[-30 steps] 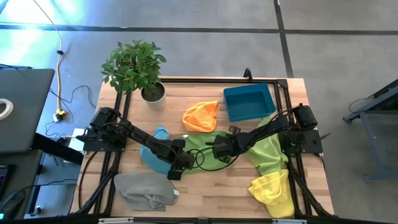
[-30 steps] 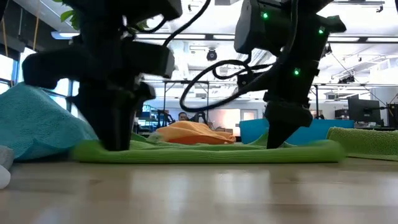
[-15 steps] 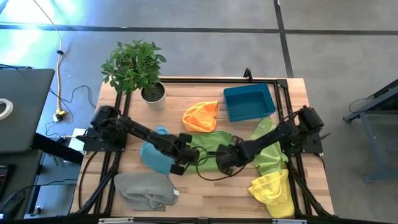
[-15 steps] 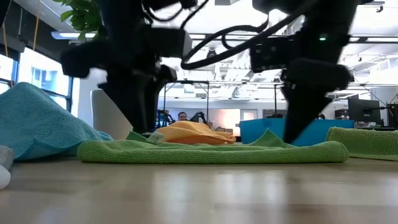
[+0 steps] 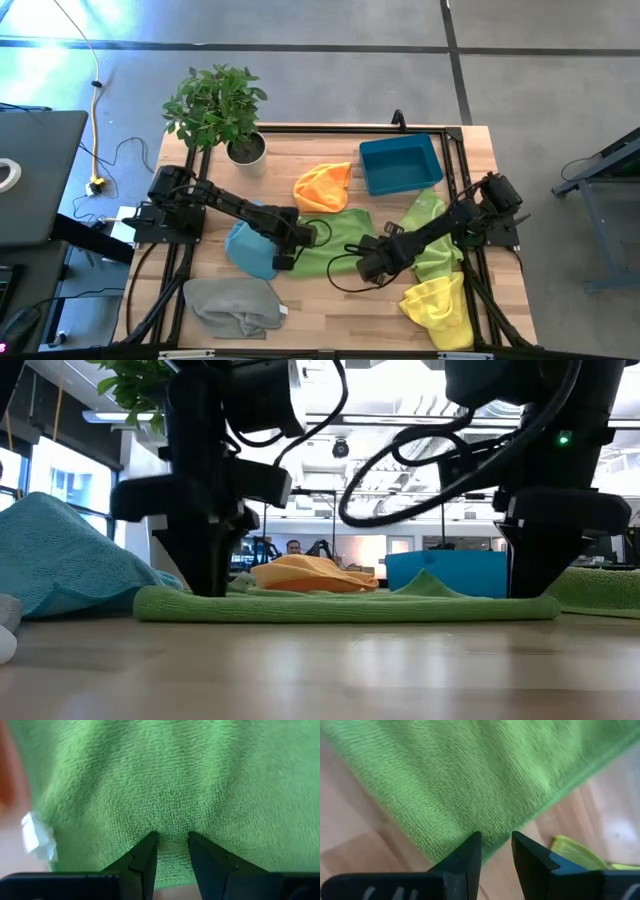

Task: Fold microfiber towels
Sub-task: Fold the green microfiber cloth

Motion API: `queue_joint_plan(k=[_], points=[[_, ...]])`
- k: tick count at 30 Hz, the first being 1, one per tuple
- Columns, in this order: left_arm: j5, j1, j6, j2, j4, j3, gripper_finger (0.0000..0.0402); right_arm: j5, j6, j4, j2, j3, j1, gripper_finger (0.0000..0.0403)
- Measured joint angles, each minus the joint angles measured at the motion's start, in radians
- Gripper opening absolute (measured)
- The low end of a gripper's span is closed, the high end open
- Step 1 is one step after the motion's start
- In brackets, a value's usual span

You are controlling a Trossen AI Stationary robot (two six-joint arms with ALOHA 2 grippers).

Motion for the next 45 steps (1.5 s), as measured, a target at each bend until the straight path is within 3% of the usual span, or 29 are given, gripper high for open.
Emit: queue_joint_plan(k=[6, 10, 21, 24, 30, 33, 45], points=[[0.016, -0.042, -0.098, 0.0, 0.017, 0.0, 0.0103, 0.007, -0.026, -0.062, -0.004, 0.015, -0.005, 0.0103], [-0.01, -0.056, -0.125, 0.005, 0.007, 0.03, 0.0103, 0.08, -0.026, -0.159, -0.004, 0.065, -0.005, 0.0103], [-0.041, -0.079, -0.047, 0.004, -0.117, 0.145, 0.0103, 0.179, -0.019, -0.303, -0.111, 0.064, -0.022, 0.0103], [-0.041, -0.079, -0.047, 0.004, -0.134, 0.145, 0.0103, 0.186, -0.018, -0.221, -0.188, -0.012, -0.057, 0.0103], [-0.044, -0.078, -0.047, 0.004, -0.144, 0.145, 0.0103, 0.097, 0.005, 0.275, -0.335, -0.257, -0.131, 0.0103], [-0.067, -0.079, -0.048, 0.004, -0.143, 0.145, 0.0103, 0.056, 0.053, 0.428, -0.371, -0.327, -0.16, 0.0107], [-0.116, -0.078, -0.084, 0.008, -0.129, 0.145, 0.0103, -0.062, 0.243, 0.453, -0.302, -0.353, -0.242, 0.0206]])
